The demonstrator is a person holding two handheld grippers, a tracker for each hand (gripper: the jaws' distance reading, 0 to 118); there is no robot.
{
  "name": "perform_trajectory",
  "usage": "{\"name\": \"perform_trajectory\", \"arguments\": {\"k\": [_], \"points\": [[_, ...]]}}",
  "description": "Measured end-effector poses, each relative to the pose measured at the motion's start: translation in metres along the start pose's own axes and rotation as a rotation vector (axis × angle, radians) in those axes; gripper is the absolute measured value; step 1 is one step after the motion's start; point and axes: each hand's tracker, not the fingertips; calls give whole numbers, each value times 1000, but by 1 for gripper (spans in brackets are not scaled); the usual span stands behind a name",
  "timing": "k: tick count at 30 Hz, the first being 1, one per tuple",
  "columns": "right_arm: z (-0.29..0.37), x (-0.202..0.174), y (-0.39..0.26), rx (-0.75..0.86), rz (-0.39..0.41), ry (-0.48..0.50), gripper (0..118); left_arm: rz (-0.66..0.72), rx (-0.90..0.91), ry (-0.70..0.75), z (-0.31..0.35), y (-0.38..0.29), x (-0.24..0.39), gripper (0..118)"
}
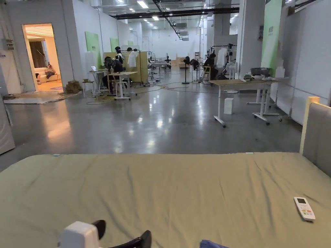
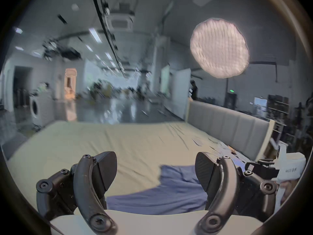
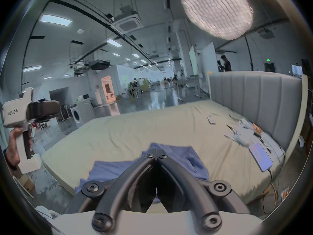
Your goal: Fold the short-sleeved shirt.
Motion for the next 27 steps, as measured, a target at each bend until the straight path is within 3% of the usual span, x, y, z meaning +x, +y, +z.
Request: {"name": "perform_trajectory", "arguments": {"k": [3,5,8,10,13,18,20,27], "points": [[-2,-19,14,51,38,36,0,-67,90,65,40,-8,-7,94],[-2,-32,20,58,86,36,0,-96,67,132,56,-15,-5,81],[4,-45,22,61,151,32,0,-92,59,179,73,-26,2,44],[10,-48,21,71,166,45,0,-70,42,214,83,-32,5,8],[17,-48,19,84,186,54,0,-98,38,299,92,-41,8,0],[23,-45,18,105,209,38,0,14,5,238,99,-41,2,0],[22,-41,16,83,162,40,0,-10,-1,244,96,-43,1,0],[21,-33,10,55,141,24,0,3,-61,223,78,-49,-3,0]]}}
